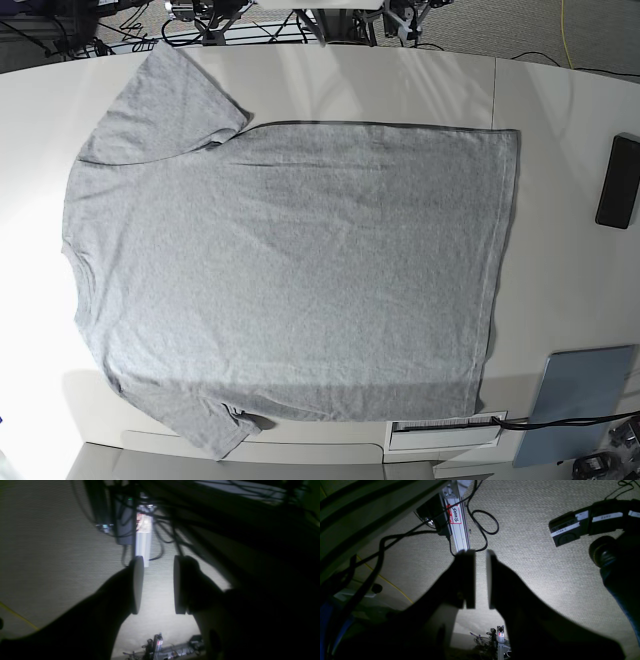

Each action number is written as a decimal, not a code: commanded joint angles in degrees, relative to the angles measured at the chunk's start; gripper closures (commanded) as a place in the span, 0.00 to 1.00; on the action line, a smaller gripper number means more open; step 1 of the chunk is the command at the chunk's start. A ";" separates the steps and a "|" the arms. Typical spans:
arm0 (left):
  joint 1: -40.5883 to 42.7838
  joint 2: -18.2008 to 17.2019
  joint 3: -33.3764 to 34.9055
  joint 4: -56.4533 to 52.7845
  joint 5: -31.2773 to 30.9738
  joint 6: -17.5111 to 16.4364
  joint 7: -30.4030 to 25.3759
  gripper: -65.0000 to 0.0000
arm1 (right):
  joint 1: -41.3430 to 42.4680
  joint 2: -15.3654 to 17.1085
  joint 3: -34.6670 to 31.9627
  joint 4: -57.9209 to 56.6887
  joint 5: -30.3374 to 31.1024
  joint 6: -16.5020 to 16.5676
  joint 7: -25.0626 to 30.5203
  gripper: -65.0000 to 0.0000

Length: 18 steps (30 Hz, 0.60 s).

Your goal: Fold the T-shirt properly

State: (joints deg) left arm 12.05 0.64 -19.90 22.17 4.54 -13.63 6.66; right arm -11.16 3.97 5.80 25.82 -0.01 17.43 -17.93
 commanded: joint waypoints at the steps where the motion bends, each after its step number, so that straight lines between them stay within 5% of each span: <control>1: 0.48 0.13 0.02 0.22 -0.02 0.22 -0.76 0.67 | -0.28 0.50 0.15 0.31 0.15 0.28 0.39 0.87; 18: 4.92 0.04 0.02 7.91 -0.04 0.50 0.39 0.67 | -2.64 3.69 0.15 0.76 0.17 0.37 -0.04 0.87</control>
State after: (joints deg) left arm 16.36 0.78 -19.90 29.98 4.54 -12.88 6.98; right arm -13.47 7.20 5.85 26.28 0.01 17.58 -17.98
